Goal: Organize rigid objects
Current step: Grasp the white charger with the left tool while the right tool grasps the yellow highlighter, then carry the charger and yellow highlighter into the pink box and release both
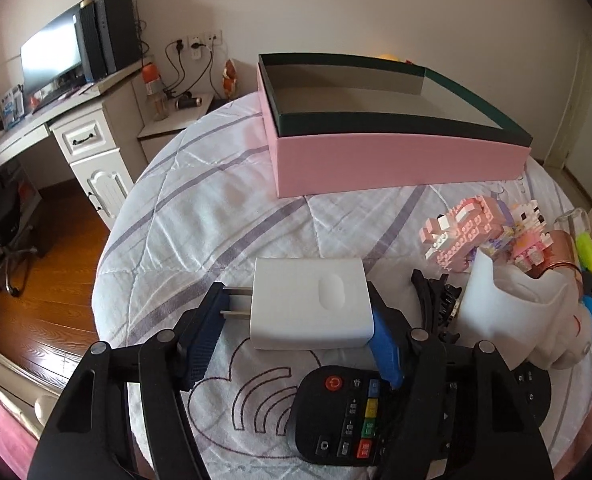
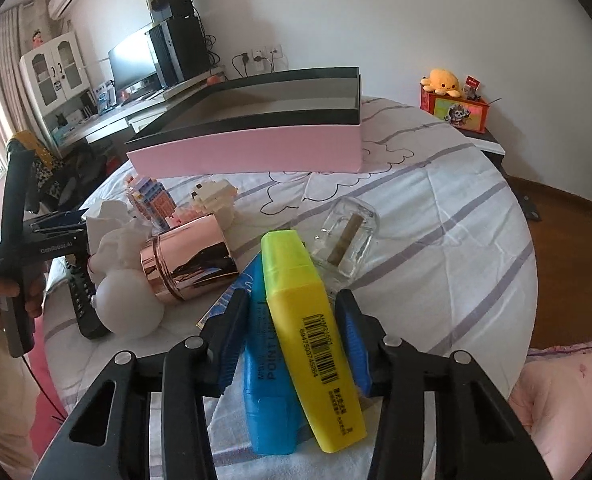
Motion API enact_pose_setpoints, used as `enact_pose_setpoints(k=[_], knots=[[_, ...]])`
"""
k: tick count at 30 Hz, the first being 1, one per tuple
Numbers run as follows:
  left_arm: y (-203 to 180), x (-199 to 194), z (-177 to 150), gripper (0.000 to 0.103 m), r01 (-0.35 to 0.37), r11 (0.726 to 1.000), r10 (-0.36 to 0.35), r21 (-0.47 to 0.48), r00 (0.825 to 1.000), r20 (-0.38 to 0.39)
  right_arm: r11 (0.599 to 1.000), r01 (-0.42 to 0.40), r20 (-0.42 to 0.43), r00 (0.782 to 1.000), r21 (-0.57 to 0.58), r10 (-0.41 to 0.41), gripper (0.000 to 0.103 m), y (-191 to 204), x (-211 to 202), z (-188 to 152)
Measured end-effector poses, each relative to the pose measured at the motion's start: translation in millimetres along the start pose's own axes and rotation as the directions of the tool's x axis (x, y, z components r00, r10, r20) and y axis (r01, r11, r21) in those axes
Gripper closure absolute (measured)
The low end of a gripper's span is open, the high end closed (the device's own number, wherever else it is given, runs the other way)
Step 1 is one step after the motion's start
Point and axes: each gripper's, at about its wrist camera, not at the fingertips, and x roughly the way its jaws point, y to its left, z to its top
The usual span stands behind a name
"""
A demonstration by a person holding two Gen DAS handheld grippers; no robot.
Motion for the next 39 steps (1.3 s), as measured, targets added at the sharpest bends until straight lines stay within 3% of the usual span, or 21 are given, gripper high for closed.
enact_pose_setpoints(k=[8,15,16,19,27,39], knots=[[4.6,-6.8,-3.5,0.036,0.008,1.000,-0.008,-0.014,1.000,0.001,0.989,-0.094,0.019,0.996,0.117,0.092,0.059,-17.7,-8.5,-4.7],[4.2,-10.7,-5.3,0.036,0.004,1.000,-0.004,-0.014,1.000,0.007,0.979,-0.136,0.015,0.991,0.153,0.135,0.059,-24.0,-5.9,-5.4],[4.0,-10.8,-5.1,0.036,-0.004,1.000,0.004,-0.012,1.000,0.007,0.977,-0.142,0.019,0.990,0.157,0.141,0.060,-24.7,-5.2,-5.7],[1.8,-13.1,-4.5,0.036,-0.020,1.000,0.020,0.000,1.000,0.012,0.972,-0.165,0.036,0.986,0.165,0.161,0.077,-25.8,-5.7,-4.0],[-1.0,-23.8,-1.6,0.036,-0.044,0.999,0.043,0.019,0.998,0.034,0.998,-0.021,0.031,0.999,0.055,0.019,0.077,-3.3,-4.6,11.3],[-4.7,-46.9,9.1,0.036,-0.040,0.998,0.037,0.039,0.995,0.089,0.993,0.085,0.090,0.993,-0.081,-0.078,0.077,31.8,2.6,53.7]])
